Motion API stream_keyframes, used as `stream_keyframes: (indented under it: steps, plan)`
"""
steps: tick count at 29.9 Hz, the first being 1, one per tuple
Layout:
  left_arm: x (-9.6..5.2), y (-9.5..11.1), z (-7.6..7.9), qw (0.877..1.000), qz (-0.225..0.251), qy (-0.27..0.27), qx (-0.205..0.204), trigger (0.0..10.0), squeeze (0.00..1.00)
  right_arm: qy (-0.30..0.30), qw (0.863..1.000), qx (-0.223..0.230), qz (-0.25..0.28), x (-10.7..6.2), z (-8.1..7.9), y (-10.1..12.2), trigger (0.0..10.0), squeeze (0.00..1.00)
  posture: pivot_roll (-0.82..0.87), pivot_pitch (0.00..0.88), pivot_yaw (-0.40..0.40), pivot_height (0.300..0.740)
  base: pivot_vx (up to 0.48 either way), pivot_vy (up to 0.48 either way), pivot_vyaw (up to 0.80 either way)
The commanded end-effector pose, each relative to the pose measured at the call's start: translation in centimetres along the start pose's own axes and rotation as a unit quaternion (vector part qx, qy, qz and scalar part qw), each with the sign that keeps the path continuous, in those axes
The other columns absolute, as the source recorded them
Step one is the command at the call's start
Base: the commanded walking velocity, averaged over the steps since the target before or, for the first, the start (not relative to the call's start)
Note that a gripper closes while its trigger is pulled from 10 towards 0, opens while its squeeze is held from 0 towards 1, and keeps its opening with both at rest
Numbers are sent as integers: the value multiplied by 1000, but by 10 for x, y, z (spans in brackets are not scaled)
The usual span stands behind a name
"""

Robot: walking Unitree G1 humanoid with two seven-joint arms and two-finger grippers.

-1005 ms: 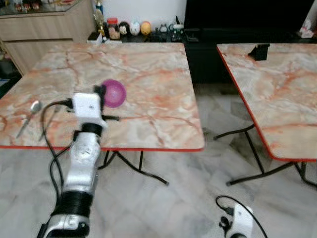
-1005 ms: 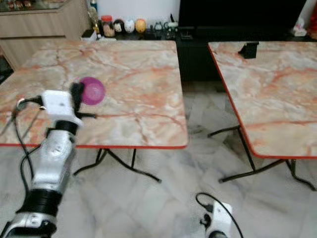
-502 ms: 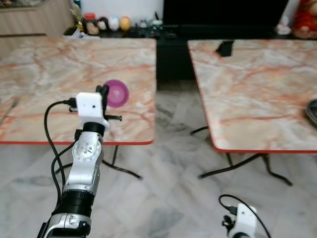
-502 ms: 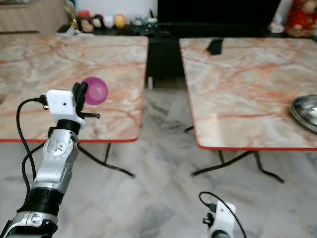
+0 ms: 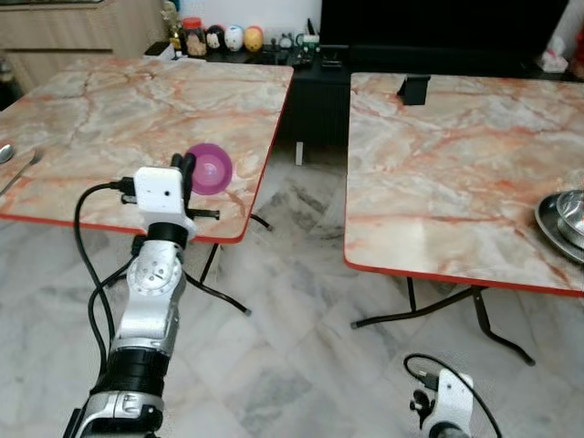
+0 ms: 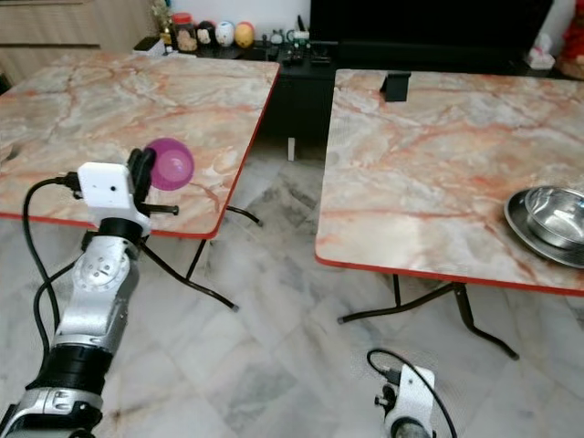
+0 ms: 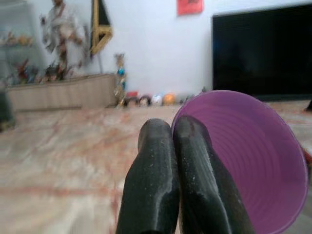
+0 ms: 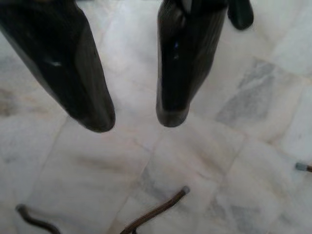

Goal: Setting the table

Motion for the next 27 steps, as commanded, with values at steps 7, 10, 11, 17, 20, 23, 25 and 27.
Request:
stream_keyframes:
  steps: [7,10,11,17,20,23,25,27]
  plan:
    - [2,3,-1,1000,3,1,-4,10000,0,-1,1000,6,-7,-1,0,-5,10000,0,36,54,-5,740,0,-424,0]
    - [2,3,-1,1000,2,1,-4,10000,0,-1,1000,7,-7,-1,-1,-5,10000,0,35,53,-4,740,0,-424,0]
    - [2,3,-1,1000,2,1,-4,10000,0,-1,1000,8,-6,-1,0,-5,10000,0,32,53,-3,740,0,-420,0]
    - [2,2,-2,1000,0,1,-4,10000,0,-3,1000,8,-8,-2,1,-6,10000,0,30,53,-3,740,0,-422,0]
    - [2,2,-2,1000,0,2,-4,10000,0,-4,1000,7,-9,-2,2,-7,10000,0,34,53,-7,740,0,-423,0]
    - [2,1,-3,1000,-1,3,-4,10000,0,-4,1000,6,-7,-2,2,-7,10000,0,34,53,-7,740,0,-426,0]
    - [1,1,-4,1000,-1,4,-4,10000,0,-3,1000,4,-7,-2,2,-6,10000,0,36,51,-9,740,0,-424,0]
    - [1,1,-5,1000,-2,5,-3,10000,0,-2,1000,5,-7,-2,1,-6,10000,0,36,51,-9,740,0,-424,0]
Point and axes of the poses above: a point about 5 cm out from each wrist's last joint towards the gripper, its own x axis pointing out of the wrist towards the gripper, its own y axis along the axis of the wrist's last joint, z = x × y, the point moved 4 cm from there along x, pointing out of the wrist towards the gripper, and after that the axes turned 1 degree about -x, right-handed, at the moved point
